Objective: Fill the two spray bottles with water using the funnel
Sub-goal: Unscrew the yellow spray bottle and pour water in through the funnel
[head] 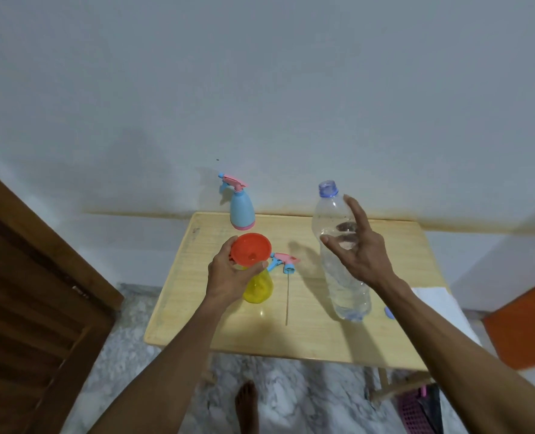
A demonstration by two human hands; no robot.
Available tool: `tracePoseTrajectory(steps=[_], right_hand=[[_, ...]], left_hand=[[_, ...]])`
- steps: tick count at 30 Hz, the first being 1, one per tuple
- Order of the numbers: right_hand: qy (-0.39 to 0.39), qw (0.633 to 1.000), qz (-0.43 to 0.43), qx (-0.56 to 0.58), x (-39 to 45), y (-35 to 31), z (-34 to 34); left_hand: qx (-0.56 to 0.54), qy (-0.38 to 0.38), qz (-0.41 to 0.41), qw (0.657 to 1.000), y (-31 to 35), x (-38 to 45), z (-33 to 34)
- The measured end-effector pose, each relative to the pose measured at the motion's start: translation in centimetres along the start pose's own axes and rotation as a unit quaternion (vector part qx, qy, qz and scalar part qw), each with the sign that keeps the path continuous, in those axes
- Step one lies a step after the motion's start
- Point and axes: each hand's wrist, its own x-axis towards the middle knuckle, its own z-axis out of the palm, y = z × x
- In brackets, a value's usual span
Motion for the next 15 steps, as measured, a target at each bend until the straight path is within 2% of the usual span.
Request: tracePoseTrajectory(steps=[9, 15], right_hand=[[0.149, 0.982, 0.095, 0.063, -1.6, 2.2, -1.2], [0.21, 0.968, 0.109, 0.082, -2.3, 3.4, -1.1]], left_hand=[[-0.003, 0.007, 0.007, 1.0, 0.2, 0.0, 0.2], [-0.01, 0.006, 0.01, 1.0, 0.3, -0.1, 0.3]])
